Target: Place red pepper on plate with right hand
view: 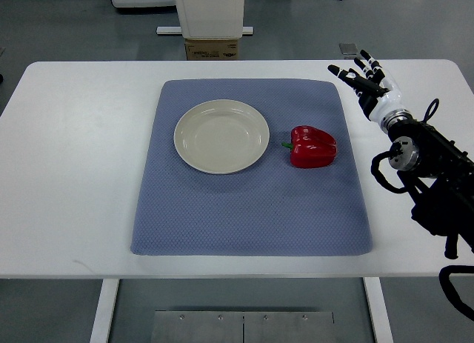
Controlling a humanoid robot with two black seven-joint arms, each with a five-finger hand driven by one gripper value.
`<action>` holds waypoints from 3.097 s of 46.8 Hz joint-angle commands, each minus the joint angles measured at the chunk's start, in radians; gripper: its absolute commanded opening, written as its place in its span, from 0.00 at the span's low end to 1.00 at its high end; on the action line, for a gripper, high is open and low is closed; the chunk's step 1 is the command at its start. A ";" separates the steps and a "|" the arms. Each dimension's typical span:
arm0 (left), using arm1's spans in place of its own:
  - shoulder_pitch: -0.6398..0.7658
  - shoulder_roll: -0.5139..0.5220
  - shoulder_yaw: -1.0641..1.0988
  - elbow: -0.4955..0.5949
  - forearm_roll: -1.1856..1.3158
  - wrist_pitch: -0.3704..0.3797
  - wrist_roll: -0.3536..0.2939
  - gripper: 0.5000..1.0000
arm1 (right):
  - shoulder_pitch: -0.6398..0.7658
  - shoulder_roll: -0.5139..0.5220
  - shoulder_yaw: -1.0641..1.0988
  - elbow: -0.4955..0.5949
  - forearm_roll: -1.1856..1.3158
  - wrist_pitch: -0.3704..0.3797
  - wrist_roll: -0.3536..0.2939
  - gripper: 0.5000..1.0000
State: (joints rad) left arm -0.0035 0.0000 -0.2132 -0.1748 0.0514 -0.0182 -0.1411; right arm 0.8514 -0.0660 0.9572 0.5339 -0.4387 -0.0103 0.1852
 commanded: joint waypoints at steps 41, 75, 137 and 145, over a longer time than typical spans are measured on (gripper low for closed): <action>0.000 0.000 0.000 0.000 0.001 0.000 0.000 1.00 | 0.008 0.000 -0.001 0.001 0.000 0.001 0.003 1.00; 0.000 0.000 0.000 0.000 0.001 0.000 0.000 1.00 | 0.009 0.000 -0.037 0.005 0.000 0.003 0.013 1.00; 0.000 0.000 0.000 0.000 0.001 0.000 0.000 1.00 | 0.043 -0.141 -0.357 0.156 -0.241 0.082 0.140 1.00; 0.000 0.000 0.000 0.000 0.001 0.000 0.000 1.00 | 0.061 -0.173 -0.419 0.169 -0.354 0.136 0.183 1.00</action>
State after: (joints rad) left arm -0.0030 0.0000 -0.2132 -0.1750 0.0521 -0.0182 -0.1411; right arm 0.9016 -0.2210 0.5725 0.6947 -0.7577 0.1124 0.3506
